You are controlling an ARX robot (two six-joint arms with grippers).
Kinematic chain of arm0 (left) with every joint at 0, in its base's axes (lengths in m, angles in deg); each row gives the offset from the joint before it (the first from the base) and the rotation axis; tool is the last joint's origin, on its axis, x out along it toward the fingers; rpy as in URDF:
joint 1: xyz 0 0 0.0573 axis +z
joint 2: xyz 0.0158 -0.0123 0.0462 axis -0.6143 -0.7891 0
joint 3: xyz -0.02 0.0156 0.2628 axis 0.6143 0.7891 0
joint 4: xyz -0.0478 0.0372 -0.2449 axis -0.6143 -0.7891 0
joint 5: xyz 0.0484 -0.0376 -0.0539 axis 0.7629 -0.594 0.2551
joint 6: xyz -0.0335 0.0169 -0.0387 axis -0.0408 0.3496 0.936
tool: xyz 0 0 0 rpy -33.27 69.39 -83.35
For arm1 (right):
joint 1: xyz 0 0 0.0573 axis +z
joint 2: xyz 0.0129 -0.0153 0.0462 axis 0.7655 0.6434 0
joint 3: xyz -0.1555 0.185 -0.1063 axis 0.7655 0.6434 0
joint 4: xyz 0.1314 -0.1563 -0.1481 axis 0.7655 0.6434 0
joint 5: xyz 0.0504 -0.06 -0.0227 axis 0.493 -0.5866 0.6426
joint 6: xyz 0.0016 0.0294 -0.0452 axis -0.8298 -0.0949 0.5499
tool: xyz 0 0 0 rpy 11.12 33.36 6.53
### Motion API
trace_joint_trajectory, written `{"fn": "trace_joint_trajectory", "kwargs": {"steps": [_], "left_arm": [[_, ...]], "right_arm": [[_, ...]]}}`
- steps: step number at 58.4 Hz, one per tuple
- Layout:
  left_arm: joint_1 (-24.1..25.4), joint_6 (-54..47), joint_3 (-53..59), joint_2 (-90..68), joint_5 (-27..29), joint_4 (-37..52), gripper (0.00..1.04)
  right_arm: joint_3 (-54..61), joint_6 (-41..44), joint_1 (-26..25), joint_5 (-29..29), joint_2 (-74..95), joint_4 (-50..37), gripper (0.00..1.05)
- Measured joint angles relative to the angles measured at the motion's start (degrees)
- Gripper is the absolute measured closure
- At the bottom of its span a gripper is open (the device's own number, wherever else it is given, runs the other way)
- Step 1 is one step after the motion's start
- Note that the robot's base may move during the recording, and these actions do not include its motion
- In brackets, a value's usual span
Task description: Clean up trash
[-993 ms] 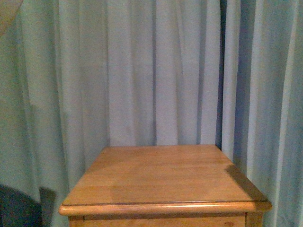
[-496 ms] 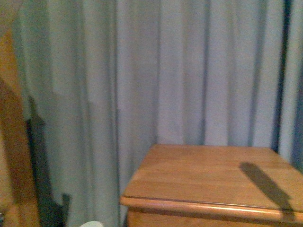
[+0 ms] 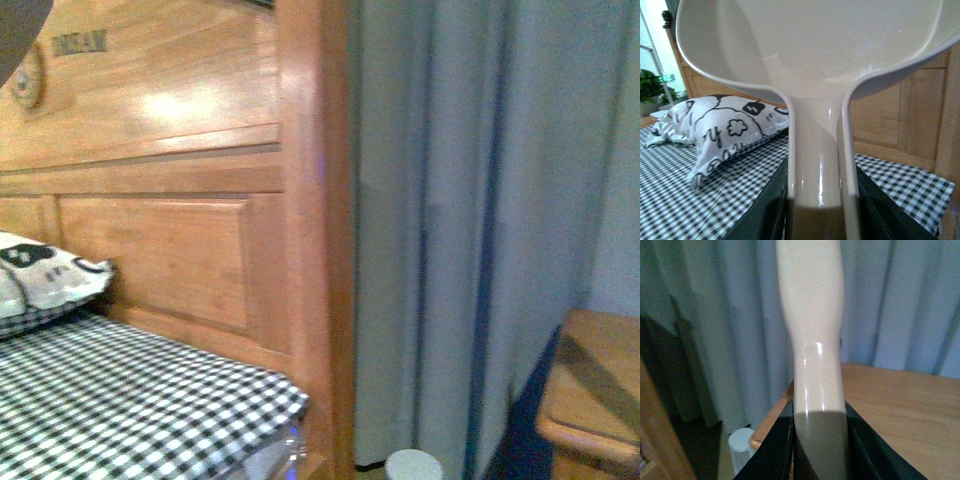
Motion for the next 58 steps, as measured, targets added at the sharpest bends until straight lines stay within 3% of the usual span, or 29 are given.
{"fn": "trace_joint_trajectory", "kwargs": {"steps": [58], "left_arm": [[0.31,0.07,0.13,0.0,0.5,-0.04,0.77]], "right_arm": [[0.09,0.09,0.24,0.5,0.02,-0.02,0.83]]}}
